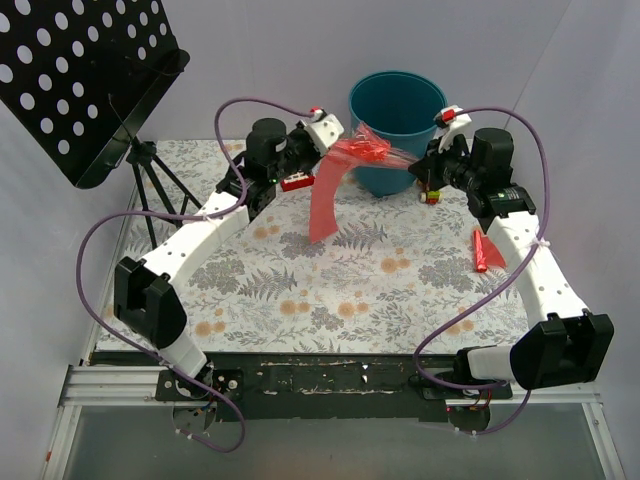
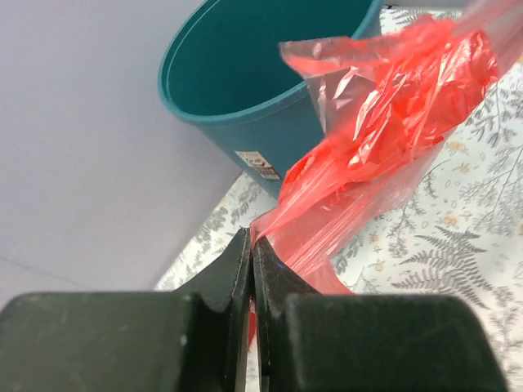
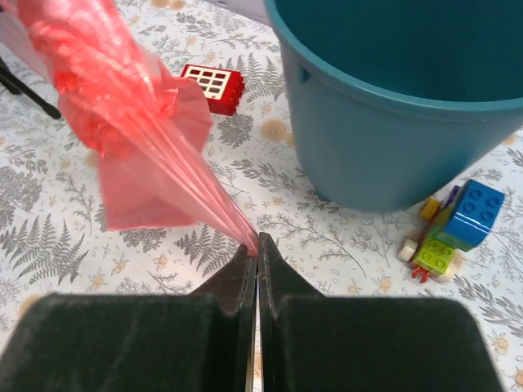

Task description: Put the trash bags into the trash bin

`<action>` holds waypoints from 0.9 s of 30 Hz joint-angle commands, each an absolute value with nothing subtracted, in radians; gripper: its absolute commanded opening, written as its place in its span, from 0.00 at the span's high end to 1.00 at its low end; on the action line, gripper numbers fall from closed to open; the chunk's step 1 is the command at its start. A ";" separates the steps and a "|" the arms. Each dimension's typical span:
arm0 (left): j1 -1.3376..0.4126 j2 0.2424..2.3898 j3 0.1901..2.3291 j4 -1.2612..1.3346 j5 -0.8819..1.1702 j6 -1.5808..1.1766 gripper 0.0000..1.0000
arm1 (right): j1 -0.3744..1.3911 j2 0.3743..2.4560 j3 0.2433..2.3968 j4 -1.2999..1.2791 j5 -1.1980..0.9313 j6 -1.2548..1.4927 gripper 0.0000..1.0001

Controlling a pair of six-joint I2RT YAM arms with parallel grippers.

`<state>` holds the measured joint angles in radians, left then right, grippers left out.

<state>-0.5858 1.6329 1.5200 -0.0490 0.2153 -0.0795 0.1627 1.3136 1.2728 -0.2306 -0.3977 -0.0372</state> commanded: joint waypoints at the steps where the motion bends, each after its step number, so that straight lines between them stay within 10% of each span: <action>1: -0.542 1.543 1.543 -0.124 0.173 -0.328 1.00 | 0.163 1.284 1.264 -0.212 -0.368 -0.052 0.99; 19: -0.491 1.381 1.341 0.023 0.271 -0.439 1.00 | 0.143 1.262 1.216 -0.242 -0.450 -0.044 0.98; 27: -0.492 1.307 1.241 0.075 0.502 -0.413 1.00 | 0.140 1.278 1.239 -0.141 -0.848 -0.055 0.62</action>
